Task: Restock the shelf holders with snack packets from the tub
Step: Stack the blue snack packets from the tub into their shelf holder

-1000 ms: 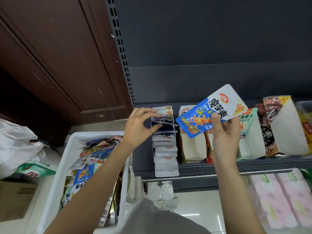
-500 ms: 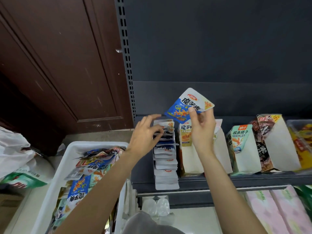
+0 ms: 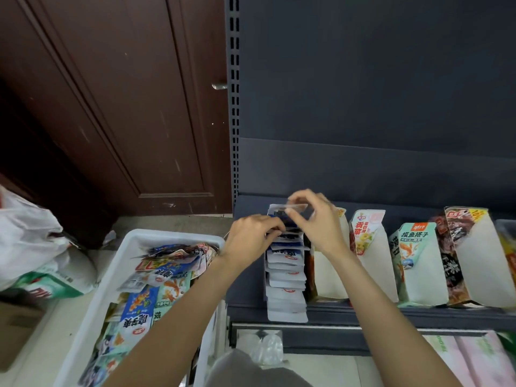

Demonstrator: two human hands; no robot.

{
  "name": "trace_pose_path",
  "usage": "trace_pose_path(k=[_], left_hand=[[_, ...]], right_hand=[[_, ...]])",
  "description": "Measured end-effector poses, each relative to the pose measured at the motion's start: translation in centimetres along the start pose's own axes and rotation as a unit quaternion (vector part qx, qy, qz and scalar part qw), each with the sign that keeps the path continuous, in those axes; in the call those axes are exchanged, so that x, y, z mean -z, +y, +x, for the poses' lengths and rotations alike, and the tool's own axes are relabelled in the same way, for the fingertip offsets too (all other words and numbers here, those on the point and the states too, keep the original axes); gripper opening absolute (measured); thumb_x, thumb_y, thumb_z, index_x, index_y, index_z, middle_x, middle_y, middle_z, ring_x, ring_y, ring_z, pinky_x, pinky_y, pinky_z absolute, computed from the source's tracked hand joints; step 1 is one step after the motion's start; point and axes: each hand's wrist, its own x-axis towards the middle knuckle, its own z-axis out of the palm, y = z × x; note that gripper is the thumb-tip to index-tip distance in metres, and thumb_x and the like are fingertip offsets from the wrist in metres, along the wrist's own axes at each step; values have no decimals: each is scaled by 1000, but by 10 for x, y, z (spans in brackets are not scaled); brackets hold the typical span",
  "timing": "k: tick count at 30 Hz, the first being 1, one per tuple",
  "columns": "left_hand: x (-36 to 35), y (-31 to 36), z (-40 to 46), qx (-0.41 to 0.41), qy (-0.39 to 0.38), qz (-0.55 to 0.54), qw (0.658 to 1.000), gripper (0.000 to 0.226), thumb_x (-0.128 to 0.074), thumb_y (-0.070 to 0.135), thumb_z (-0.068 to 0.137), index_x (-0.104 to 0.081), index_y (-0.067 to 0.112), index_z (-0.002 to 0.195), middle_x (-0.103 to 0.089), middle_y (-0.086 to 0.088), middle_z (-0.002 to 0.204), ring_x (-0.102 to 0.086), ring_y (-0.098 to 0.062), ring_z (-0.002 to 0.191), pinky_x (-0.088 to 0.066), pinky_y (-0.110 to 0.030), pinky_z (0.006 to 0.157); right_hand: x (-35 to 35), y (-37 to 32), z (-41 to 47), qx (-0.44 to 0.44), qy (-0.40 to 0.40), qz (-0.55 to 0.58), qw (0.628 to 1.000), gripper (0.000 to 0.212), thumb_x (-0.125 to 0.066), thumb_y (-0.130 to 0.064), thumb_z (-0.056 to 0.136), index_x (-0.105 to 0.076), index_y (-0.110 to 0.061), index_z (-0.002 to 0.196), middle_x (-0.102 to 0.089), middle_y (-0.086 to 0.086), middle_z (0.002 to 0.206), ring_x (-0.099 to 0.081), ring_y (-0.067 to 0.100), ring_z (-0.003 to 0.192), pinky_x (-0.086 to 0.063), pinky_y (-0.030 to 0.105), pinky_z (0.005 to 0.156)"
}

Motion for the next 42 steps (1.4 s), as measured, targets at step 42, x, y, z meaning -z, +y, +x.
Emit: trace_pose_path(k=[42], left_hand=[[48,-164,-274,611,-14,-167,773,79,-79,14,73,-37,17,140,-59,-6,127,-63,-14,74,-53,-29,65]], right_hand=[[-308,-100,-90,-511,-112,232,820,14,-71,-17,86,-67,-11,98,-69,5,97,-67,10,68,-58,24,61]])
